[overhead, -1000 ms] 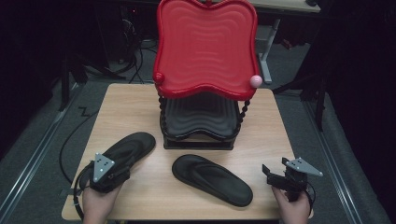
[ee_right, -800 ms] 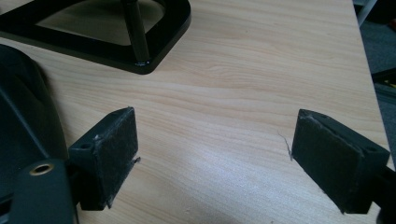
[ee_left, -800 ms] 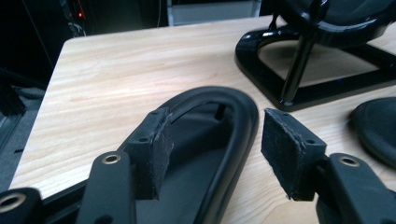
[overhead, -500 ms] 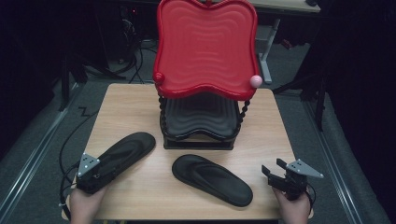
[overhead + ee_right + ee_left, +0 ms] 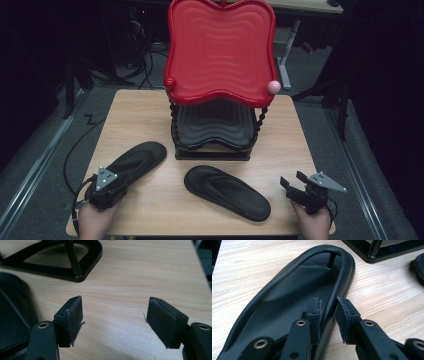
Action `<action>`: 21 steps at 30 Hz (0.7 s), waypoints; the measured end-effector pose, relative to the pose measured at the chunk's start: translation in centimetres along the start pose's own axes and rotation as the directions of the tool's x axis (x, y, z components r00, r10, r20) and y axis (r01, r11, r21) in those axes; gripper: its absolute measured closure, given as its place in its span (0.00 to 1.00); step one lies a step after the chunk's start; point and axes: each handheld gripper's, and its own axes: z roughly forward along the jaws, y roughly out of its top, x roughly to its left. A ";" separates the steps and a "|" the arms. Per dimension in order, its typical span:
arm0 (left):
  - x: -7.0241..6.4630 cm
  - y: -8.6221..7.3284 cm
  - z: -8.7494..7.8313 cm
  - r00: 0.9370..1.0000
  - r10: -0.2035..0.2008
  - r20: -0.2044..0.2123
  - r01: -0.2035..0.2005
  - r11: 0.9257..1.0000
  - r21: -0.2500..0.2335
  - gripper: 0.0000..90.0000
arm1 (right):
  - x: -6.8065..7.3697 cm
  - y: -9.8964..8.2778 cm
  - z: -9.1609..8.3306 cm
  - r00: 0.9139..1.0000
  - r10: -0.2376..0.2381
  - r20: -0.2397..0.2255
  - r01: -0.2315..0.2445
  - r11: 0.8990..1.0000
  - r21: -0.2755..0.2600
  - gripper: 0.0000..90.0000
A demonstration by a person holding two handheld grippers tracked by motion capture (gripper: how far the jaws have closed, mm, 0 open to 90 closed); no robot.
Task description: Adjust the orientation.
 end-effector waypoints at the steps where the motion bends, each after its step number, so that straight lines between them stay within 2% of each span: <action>1: 0.0 0.0 0.0 1.000 0.004 -0.002 -0.004 1.000 0.000 0.82 | 0.1 0.0 -0.1 1.000 0.005 0.011 -0.005 1.000 -0.014 0.33; 3: 0.0 0.1 0.0 1.000 -0.002 0.006 0.002 1.000 0.001 0.83 | 0.2 0.0 -0.3 0.999 0.014 0.038 -0.013 1.000 -0.023 0.33; 6: -0.3 0.2 0.0 1.000 -0.001 0.025 0.001 1.000 0.001 0.86 | 0.3 -0.1 -0.5 0.996 0.054 0.072 -0.051 0.998 -0.032 0.32; 8: -1.5 0.5 0.2 0.998 0.024 0.051 -0.025 1.000 0.006 0.89 | 0.3 -0.1 -0.6 0.992 0.080 0.092 -0.077 0.996 -0.038 0.31; 9: -1.5 0.5 0.2 0.998 0.024 0.051 -0.025 1.000 0.006 0.90 | 0.3 -0.1 -0.7 0.990 0.095 0.105 -0.092 0.995 -0.037 0.29; 11: -2.9 0.9 0.5 0.996 0.059 0.069 -0.060 0.998 0.014 0.91 | 0.3 0.0 -0.8 0.987 0.123 0.107 -0.120 0.992 -0.031 0.28; 12: -2.9 0.9 0.5 0.996 0.059 0.069 -0.060 0.998 0.014 0.92 | 0.3 0.0 -0.8 0.987 0.123 0.107 -0.120 0.992 -0.031 0.28; 14: -4.1 1.2 0.7 0.994 0.061 0.091 -0.063 0.998 0.018 0.92 | 0.2 0.1 -0.8 0.985 0.133 0.108 -0.131 0.991 -0.031 0.28; 15: -5.1 1.4 0.9 0.993 0.050 0.109 -0.052 0.998 0.019 0.92 | 0.2 0.0 -0.8 0.986 0.125 0.112 -0.123 0.992 -0.030 0.28; 16: -5.1 1.4 0.9 0.993 0.050 0.109 -0.052 0.998 0.019 0.92 | 0.2 0.0 -0.8 0.986 0.124 0.111 -0.121 0.992 -0.028 0.29; 18: -6.2 1.8 1.3 0.992 0.031 0.124 -0.034 0.999 0.022 0.92 | 0.2 0.0 -0.7 0.987 0.120 0.104 -0.118 0.993 -0.027 0.30; 20: -6.5 1.9 1.4 0.991 0.027 0.131 -0.030 0.999 0.023 0.89 | 0.3 -0.1 -0.6 0.988 0.115 0.104 -0.113 0.993 -0.028 0.30; 21: -6.8 2.0 1.5 0.991 0.024 0.133 -0.026 1.000 0.016 0.85 | 0.3 -0.2 -0.5 0.988 0.113 0.107 -0.111 0.994 -0.021 0.30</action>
